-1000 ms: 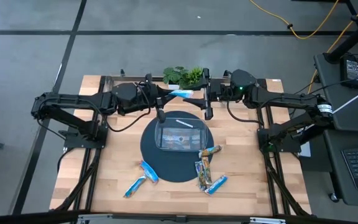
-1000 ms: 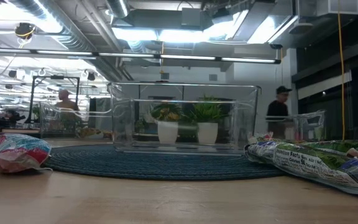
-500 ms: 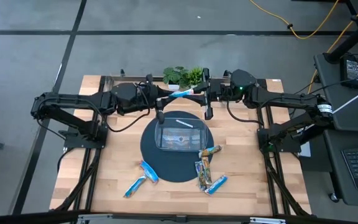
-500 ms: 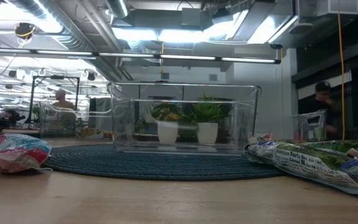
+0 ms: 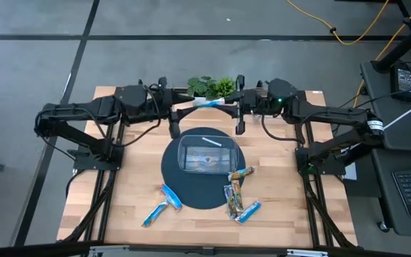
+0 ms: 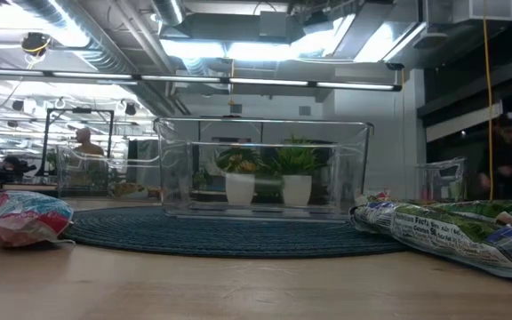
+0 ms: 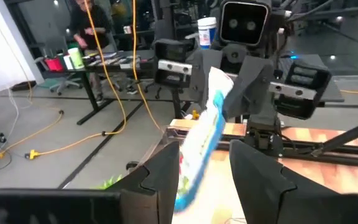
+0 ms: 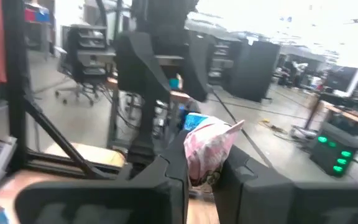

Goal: Pick and place Granola Bars by type
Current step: Put the red granola bar into the top right transparent bin

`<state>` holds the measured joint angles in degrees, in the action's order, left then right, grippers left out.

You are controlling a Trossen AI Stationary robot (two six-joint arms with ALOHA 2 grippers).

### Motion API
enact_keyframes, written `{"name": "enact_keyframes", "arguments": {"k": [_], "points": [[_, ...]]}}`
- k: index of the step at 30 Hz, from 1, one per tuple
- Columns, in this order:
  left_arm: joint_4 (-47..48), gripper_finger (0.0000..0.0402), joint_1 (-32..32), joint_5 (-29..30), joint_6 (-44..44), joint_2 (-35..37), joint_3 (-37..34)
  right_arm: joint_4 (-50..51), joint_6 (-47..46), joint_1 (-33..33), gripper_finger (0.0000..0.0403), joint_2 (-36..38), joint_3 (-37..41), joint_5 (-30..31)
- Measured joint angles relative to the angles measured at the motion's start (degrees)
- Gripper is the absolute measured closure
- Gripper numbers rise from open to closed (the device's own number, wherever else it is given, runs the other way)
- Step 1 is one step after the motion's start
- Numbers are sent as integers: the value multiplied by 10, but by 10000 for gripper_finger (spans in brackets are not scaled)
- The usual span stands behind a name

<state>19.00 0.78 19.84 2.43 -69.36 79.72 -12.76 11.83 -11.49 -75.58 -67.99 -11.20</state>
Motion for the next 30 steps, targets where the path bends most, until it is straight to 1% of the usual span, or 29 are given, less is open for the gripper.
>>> {"name": "enact_keyframes", "arguments": {"k": [3, 9, 13, 16, 18, 23, 30], "points": [[14, 268, 0, 1, -9, -3, 0, 46, 36, -4, 354, 20, -3, 40], [39, 268, 0, 0, -12, -3, 0, 273, 70, -9, 354, 57, -64, 154], [45, 269, 2, 0, -9, -3, 0, 418, 70, -13, 354, 66, -111, 255], [46, 268, 6, 0, -3, -3, 0, 516, 49, -26, 354, 67, -142, 310], [46, 268, 9, 0, -2, -3, 0, 576, 25, -39, 353, 67, -161, 325], [46, 271, 19, 0, -2, -4, 0, 692, -43, -88, 353, 67, -190, 326], [48, 269, 31, -20, -1, -4, 0, 777, -100, -143, 353, 67, -192, 326]]}}
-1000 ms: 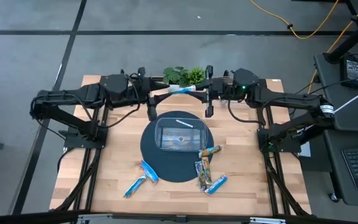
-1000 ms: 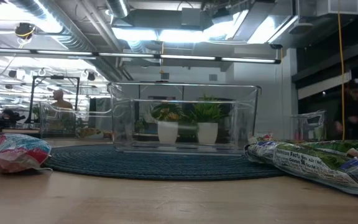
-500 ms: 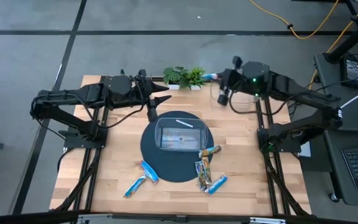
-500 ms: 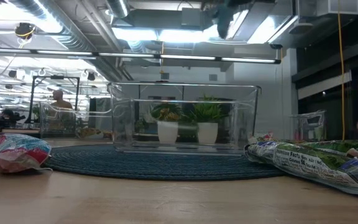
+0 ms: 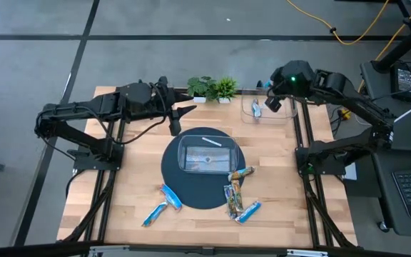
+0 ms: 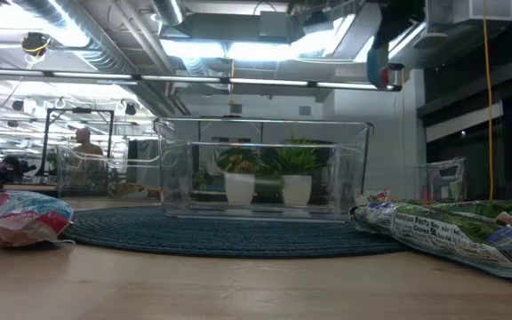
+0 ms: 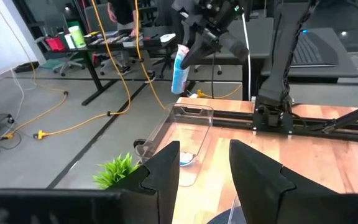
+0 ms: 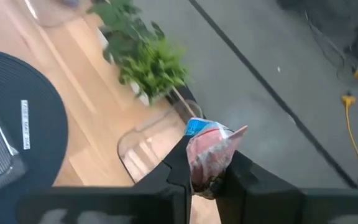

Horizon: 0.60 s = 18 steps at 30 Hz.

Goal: Pick and place Granola Bars by type
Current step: Put the red granola bar into the top right transparent bin

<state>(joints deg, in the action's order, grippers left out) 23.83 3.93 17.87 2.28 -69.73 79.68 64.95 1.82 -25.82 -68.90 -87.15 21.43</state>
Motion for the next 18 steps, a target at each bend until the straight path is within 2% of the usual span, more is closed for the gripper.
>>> {"name": "enact_keyframes", "arguments": {"k": [9, 14, 18], "points": [[0, 270, 1, -1, 0, 0, 0, 55, -20, -30, 353, 1, 0, -13], [0, 272, 1, 0, 2, 0, 0, 99, -29, -65, 353, -5, 1, -21], [0, 272, 1, 0, 14, 0, 0, 96, -20, -94, 353, -11, 26, -21]]}}
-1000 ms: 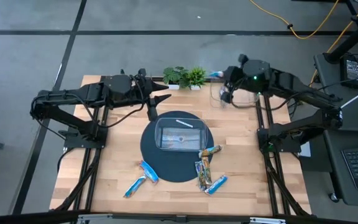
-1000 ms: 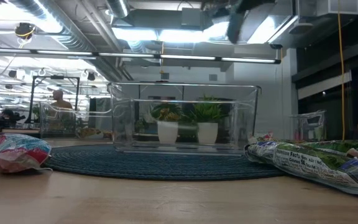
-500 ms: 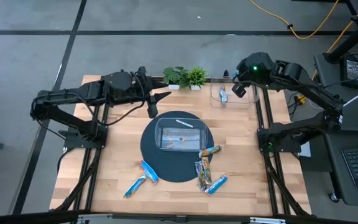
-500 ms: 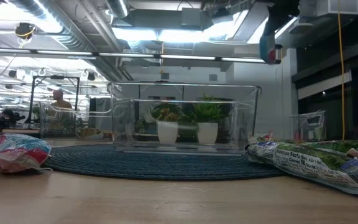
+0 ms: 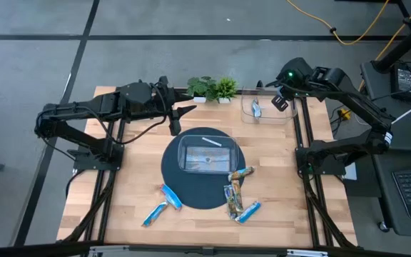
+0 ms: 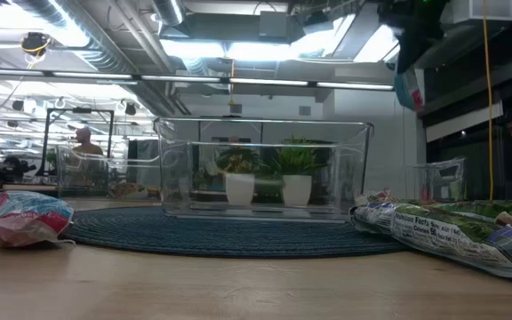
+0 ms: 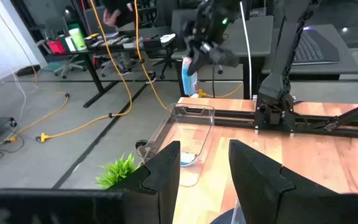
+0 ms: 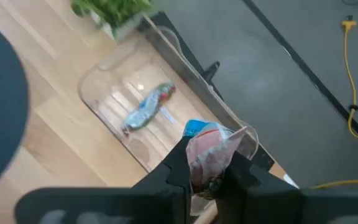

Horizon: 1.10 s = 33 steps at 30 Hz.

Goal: Pick and place Granola Bars by type
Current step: Put the red granola bar into the top right transparent bin

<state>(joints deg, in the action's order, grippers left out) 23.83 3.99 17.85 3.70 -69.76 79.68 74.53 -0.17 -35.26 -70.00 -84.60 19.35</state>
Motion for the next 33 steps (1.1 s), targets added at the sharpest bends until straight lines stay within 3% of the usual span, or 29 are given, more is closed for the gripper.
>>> {"name": "enact_keyframes", "arguments": {"k": [15, 33], "points": [[0, 274, 0, -22, 1, -30, -1, -141, 9, -66, 353, -10, 214, -79], [0, 274, 10, -26, 1, -38, -1, -145, 74, -137, 353, -189, 188, -80]]}}
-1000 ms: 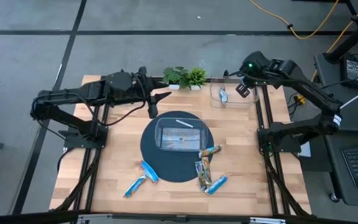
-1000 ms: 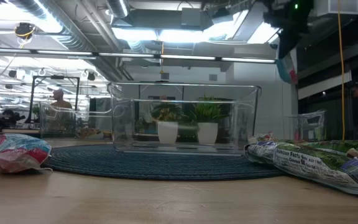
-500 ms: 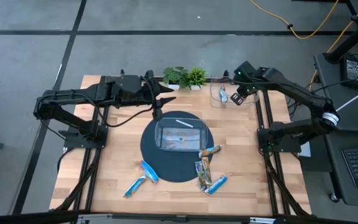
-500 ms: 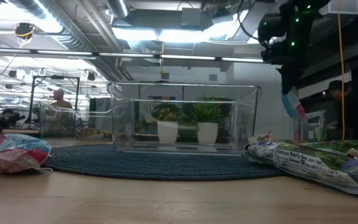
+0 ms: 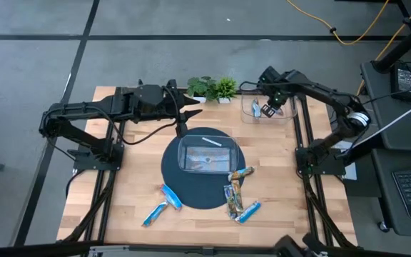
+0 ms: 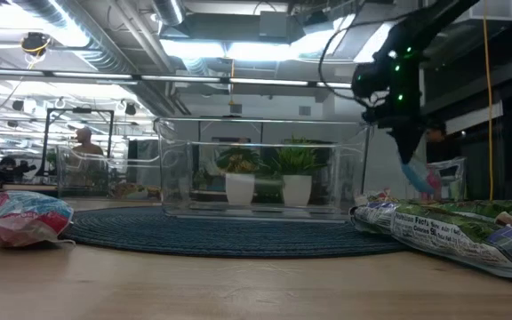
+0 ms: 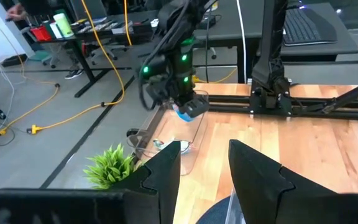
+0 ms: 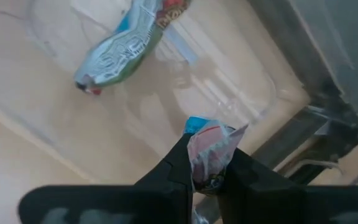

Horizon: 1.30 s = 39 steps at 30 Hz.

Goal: Pick and place Granola Bars by type
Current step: Put the red granola bar into the top right transparent bin

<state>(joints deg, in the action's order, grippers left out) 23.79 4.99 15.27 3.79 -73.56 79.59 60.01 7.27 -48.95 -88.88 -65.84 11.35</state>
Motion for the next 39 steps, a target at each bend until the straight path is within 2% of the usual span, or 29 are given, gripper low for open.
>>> {"name": "enact_keyframes", "arguments": {"k": [9, 20, 23, 33, 39], "points": [[0, 275, 0, 0, 0, 0, 0, -63, 5, -9, 353, -57, 0, 1], [0, 276, 0, 0, 0, 0, 0, -86, 6, -9, 343, -76, 0, 1], [0, 277, 0, 0, 0, 0, 0, -96, 8, -9, 320, -75, 0, -5], [0, 277, 0, 1, 5, 0, 1, -100, 7, -6, 202, -70, -1, -10], [0, 276, 0, 1, 5, 0, 1, -89, 6, 1, 181, -56, 0, -10]]}}
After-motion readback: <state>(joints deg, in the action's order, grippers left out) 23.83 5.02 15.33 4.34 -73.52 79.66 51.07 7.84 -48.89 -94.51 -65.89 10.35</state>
